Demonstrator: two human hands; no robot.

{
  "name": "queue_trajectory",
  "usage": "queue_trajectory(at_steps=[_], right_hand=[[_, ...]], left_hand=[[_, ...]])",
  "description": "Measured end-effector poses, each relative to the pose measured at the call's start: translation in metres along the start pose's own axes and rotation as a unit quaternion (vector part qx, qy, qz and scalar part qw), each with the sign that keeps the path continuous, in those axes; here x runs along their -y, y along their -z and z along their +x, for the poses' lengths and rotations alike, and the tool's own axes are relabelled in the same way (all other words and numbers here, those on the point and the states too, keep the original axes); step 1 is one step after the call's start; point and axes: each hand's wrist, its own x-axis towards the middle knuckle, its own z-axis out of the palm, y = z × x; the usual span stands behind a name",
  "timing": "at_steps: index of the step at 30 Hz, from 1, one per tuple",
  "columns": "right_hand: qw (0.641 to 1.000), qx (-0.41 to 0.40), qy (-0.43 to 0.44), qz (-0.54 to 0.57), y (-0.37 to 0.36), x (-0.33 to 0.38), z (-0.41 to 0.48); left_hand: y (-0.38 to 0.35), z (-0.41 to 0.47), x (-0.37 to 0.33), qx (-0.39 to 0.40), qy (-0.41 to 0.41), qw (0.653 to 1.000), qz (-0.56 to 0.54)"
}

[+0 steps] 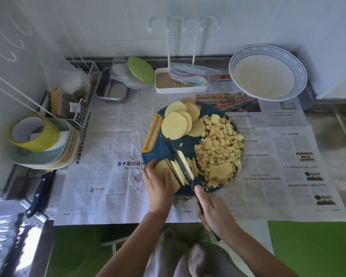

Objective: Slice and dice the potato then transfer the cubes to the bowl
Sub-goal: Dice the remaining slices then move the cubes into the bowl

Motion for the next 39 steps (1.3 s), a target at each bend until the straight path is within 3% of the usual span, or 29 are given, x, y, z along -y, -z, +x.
queue_trajectory(at_steps=[7, 16, 20, 24, 28, 39], right_hand=[[0.996, -0.029, 0.024, -0.078, -0.009, -0.008, 0.005], [1.000, -0.004, -0.014, 0.007, -0.002, 0.000, 0.002], [0.998, 0.017, -0.027, 0.053, 0.011, 0.009, -0.002], [1.000, 0.015, -0.011, 0.024, 0.012, 0.011, -0.005], [0.999, 0.003, 0.000, -0.035, -0.002, 0.005, -0.006], [0.998, 0.014, -0.022, -0.058, -0.016, -0.007, -0.001]], left_hand=[[-0.001, -0.003, -0.005, -0.001, 0.023, 1.000, -0.006], [-0.003, 0.003, -0.007, 0.003, 0.008, 0.992, 0.129], [0.000, 0.008, -0.007, 0.023, 0.029, 0.994, 0.107], [0.007, 0.009, -0.006, 0.039, 0.055, 0.997, 0.026], [0.010, 0.007, -0.002, 0.033, 0.033, 0.999, 0.015], [0.006, 0.008, 0.010, 0.010, -0.047, 0.996, 0.076]])
